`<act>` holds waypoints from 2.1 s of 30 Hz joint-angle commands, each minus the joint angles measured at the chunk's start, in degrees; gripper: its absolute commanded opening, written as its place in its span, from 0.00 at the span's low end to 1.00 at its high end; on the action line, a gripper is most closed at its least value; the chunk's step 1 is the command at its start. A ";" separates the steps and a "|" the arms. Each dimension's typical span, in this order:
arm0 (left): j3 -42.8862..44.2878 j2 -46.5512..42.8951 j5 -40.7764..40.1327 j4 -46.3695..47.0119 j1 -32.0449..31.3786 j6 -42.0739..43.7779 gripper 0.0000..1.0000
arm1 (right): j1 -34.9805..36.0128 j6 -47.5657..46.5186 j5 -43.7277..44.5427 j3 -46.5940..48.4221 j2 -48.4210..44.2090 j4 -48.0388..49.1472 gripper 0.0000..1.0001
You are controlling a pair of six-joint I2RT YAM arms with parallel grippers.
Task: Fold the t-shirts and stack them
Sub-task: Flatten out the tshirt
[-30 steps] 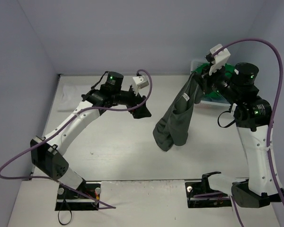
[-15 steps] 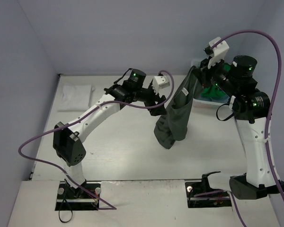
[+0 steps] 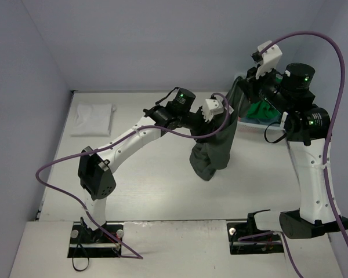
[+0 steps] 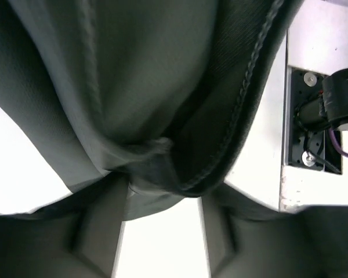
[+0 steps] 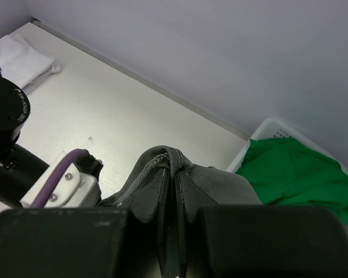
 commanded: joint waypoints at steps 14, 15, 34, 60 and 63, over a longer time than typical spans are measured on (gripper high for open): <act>10.22 4.89 -0.12 -1.38 -3.15 1.58 0.49 | -1.47 1.10 -2.08 2.00 -1.04 4.62 0.00; 10.66 5.24 -0.29 -1.73 -3.59 1.84 0.50 | -1.55 1.19 -2.43 2.00 -1.13 4.62 0.00; 11.20 2.54 -5.48 -4.55 -4.12 5.18 0.00 | -1.82 -1.09 -0.76 -1.86 -2.98 4.79 0.00; -4.02 -32.09 0.23 1.16 24.26 -2.20 0.00 | -1.56 3.28 -11.37 -14.42 -10.53 4.27 0.00; -3.40 -34.47 3.12 2.56 26.81 -7.18 0.00 | -0.86 3.57 -16.57 -19.24 -12.72 4.18 0.00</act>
